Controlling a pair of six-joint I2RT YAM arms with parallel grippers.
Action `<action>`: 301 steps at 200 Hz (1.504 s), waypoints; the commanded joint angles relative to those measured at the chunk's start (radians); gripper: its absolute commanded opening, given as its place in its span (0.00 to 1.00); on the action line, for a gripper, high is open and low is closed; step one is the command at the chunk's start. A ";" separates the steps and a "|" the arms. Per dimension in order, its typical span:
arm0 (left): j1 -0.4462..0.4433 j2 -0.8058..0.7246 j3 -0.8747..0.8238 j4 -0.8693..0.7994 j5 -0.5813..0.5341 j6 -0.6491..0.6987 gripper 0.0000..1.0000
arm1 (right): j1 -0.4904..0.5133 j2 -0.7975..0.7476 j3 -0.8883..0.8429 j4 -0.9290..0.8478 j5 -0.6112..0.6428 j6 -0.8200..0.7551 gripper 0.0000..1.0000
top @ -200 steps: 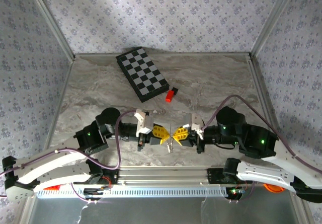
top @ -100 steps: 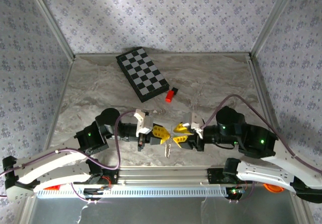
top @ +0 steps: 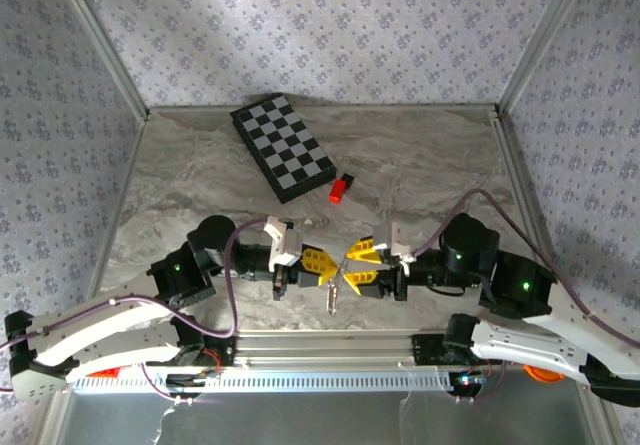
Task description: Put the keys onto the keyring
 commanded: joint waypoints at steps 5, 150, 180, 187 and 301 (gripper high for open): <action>-0.007 -0.026 0.000 0.070 -0.007 -0.013 0.00 | -0.004 0.012 -0.004 0.035 -0.021 0.016 0.37; -0.008 -0.024 -0.017 0.078 -0.048 -0.007 0.00 | -0.010 0.014 -0.011 0.002 0.038 -0.021 0.00; -0.007 -0.012 0.015 -0.035 -0.086 0.039 0.22 | -0.010 0.024 0.021 -0.045 0.098 -0.020 0.00; -0.007 -0.011 0.025 -0.069 -0.095 0.053 0.28 | -0.009 0.027 0.030 -0.060 0.105 -0.027 0.00; -0.007 0.016 0.076 -0.197 -0.132 0.130 0.27 | 0.049 0.166 0.179 -0.286 0.156 -0.100 0.00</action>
